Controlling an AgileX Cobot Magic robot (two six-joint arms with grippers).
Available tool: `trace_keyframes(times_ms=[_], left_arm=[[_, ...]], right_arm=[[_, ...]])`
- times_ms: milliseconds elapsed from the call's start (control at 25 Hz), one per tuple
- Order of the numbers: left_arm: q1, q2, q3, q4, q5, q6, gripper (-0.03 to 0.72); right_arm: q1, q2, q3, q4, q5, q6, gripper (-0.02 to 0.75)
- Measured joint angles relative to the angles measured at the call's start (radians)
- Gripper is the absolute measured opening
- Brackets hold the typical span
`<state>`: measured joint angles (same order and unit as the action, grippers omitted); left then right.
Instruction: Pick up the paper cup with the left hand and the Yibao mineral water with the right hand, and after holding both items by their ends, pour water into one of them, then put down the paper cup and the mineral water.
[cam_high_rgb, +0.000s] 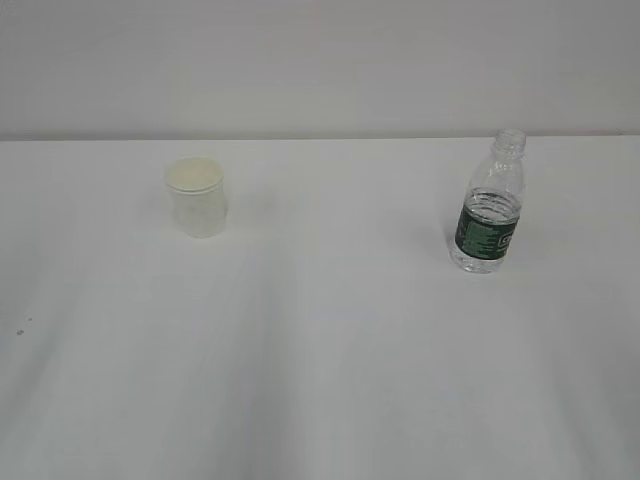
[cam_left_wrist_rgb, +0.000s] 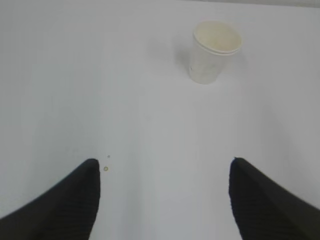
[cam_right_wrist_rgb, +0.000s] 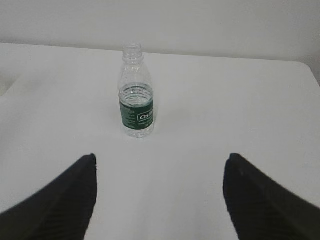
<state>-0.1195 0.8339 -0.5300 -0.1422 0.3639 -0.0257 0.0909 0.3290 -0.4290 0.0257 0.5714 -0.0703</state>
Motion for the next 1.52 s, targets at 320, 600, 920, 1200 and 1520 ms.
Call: trace_keyframes(times_ms=[320,600,920,1200,1520], left_arm=[[0.0,0.063,0.0,0.007,-0.061,0.0,0.557],[0.0,0.07,0.018,0.008,-0.153,0.006,0.547],[-0.13,0.075,0.159,0.028,-0.441,0.006,0.541],[-0.222,0.182,0.204,0.041,-0.582,0.006,0.54],[-0.222,0.341,0.204,0.039,-0.701,0.006,0.54]], right_arm=[[0.0,0.0,0.0,0.009,-0.091,-0.002,0.592],[0.0,0.07,0.018,0.015,-0.133,-0.002,0.592],[0.0,0.184,0.021,0.026,-0.204,-0.002,0.592],[0.0,0.254,0.021,0.027,-0.245,-0.002,0.592],[0.0,0.262,0.021,0.027,-0.267,-0.002,0.592]])
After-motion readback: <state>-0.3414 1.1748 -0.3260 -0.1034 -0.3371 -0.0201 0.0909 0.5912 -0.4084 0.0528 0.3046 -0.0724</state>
